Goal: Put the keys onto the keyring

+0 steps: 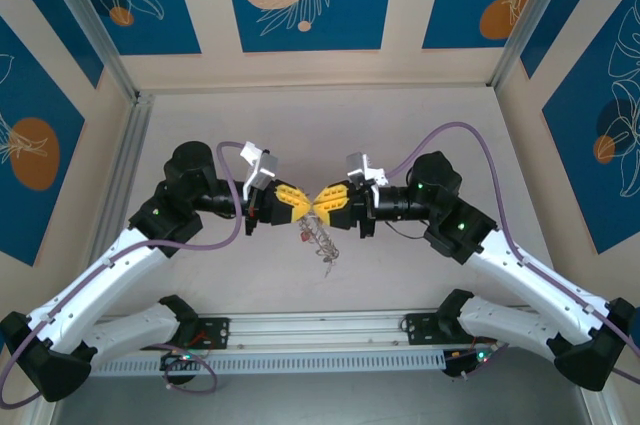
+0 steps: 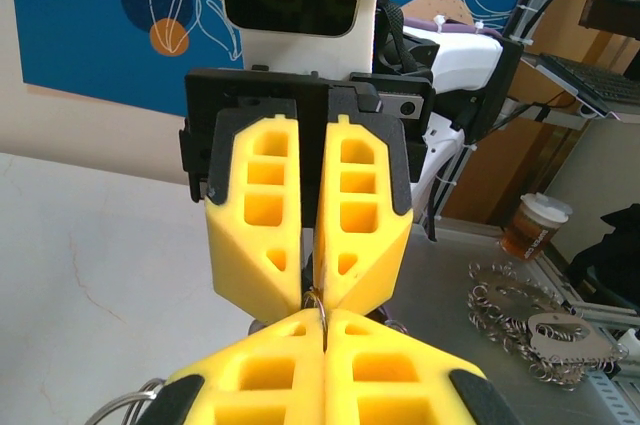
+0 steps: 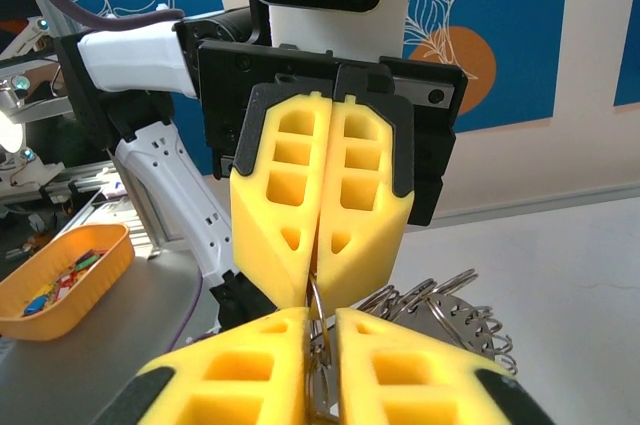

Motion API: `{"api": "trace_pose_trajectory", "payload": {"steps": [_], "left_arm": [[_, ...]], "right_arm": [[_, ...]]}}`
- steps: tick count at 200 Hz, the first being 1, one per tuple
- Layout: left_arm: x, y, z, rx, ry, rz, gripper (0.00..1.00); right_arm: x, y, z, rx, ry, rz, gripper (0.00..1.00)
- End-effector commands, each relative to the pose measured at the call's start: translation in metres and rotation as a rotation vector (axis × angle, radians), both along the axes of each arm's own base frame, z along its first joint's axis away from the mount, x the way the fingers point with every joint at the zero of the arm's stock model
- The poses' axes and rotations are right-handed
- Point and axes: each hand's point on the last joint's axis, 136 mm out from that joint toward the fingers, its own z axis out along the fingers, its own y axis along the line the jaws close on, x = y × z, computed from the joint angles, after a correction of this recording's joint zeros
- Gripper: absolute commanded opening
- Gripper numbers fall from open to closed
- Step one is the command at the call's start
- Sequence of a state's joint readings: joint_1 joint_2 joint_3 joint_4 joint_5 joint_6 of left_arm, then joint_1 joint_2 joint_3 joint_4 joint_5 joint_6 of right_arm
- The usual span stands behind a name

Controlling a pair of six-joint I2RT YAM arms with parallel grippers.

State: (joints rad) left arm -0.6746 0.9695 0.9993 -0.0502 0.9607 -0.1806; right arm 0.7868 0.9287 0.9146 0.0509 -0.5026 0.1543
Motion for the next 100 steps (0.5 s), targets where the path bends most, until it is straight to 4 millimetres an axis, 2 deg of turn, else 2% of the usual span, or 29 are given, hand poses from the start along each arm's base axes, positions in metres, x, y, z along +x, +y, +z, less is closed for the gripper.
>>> {"api": "trace_pose_trajectory", "payload": {"steps": [1, 30, 63, 100], "left_arm": [[-0.013, 0.005, 0.021, -0.06, -0.081, -0.039, 0.0], [-0.01, 0.003, 0.021, -0.075, -0.079, -0.033, 0.0], [-0.003, 0.001, 0.017, -0.071, -0.073, -0.013, 0.0], [0.006, 0.001, 0.003, -0.009, -0.059, 0.047, 0.0]], "right_arm": [[-0.001, 0.001, 0.01, 0.014, -0.004, 0.014, 0.12], [-0.003, 0.004, 0.008, -0.001, 0.009, 0.043, 0.08], [0.004, 0.004, 0.005, -0.036, 0.02, 0.005, 0.0], [0.011, 0.0, 0.009, -0.103, 0.011, -0.048, 0.0]]}}
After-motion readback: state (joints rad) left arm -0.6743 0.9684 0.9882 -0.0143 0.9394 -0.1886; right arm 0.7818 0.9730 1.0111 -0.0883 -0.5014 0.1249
